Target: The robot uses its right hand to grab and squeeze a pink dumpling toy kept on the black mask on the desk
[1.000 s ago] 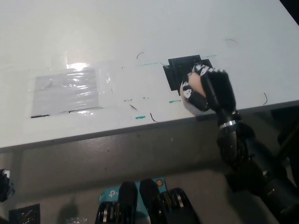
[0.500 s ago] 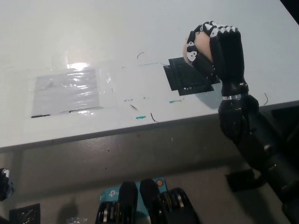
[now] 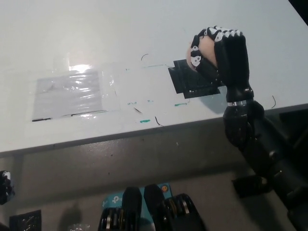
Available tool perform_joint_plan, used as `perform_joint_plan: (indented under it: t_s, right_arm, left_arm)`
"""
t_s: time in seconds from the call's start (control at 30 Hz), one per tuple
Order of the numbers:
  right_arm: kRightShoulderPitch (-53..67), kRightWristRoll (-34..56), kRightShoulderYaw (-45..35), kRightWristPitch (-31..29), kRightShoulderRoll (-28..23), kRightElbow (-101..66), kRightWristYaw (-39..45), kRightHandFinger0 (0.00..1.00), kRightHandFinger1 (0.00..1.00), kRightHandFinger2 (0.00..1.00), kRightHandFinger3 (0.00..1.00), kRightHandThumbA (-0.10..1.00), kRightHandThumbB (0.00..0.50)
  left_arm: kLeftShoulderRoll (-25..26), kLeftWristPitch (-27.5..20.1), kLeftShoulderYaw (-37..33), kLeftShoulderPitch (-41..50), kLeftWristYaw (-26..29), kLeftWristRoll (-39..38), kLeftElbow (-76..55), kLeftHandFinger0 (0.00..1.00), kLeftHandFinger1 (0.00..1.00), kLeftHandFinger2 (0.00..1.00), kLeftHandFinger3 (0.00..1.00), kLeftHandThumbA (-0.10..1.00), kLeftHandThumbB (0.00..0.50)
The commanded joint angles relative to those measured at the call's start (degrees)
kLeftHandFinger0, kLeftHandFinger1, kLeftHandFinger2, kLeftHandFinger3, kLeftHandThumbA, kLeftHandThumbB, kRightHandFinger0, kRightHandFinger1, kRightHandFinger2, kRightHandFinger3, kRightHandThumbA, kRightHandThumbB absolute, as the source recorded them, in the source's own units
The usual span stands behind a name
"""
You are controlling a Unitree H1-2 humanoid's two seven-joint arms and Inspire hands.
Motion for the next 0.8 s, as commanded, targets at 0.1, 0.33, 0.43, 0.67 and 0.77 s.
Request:
perform_joint_plan:
  t_s: [0.1,0.33,0.43,0.67,0.77]
  right_arm:
    - [-3.6,-0.1,2.5,3.3,0.3,6.7,11.7,0.00,0.09,0.53,0.35,-0.10,0.228]
    - [-4.2,1.3,2.1,9.0,1.6,12.0,15.5,0.07,0.34,0.71,0.95,-0.10,0.001]
    - [-3.4,0.6,2.1,14.4,1.4,9.5,18.6,0.61,0.90,1.00,1.00,0.25,0.022]
    - [-0.9,-0.1,1.8,21.8,1.3,2.5,21.5,1.00,1.00,1.00,1.00,0.62,0.336]
    - [0.3,-0.6,1.7,23.7,1.2,-1.0,21.2,1.00,1.00,1.00,1.00,0.73,0.419]
  left_arm:
    - [2.7,-2.8,0.0,-1.9,-1.3,-0.2,-0.2,0.00,0.01,0.10,0.11,1.00,0.500]
    - [2.2,-2.9,0.2,-1.4,-0.8,-0.4,-0.5,0.00,0.00,0.09,0.10,1.00,0.500]
    - [2.3,-3.0,0.1,-1.4,-1.3,-0.5,-0.2,0.00,0.01,0.09,0.10,1.00,0.500]
    - [2.0,-1.8,0.2,-1.0,-0.8,-0.6,-0.8,0.00,0.02,0.11,0.13,1.00,0.500]
    - [1.9,-2.3,0.3,-1.0,-0.6,-0.6,-0.3,0.00,0.01,0.10,0.13,1.00,0.500]
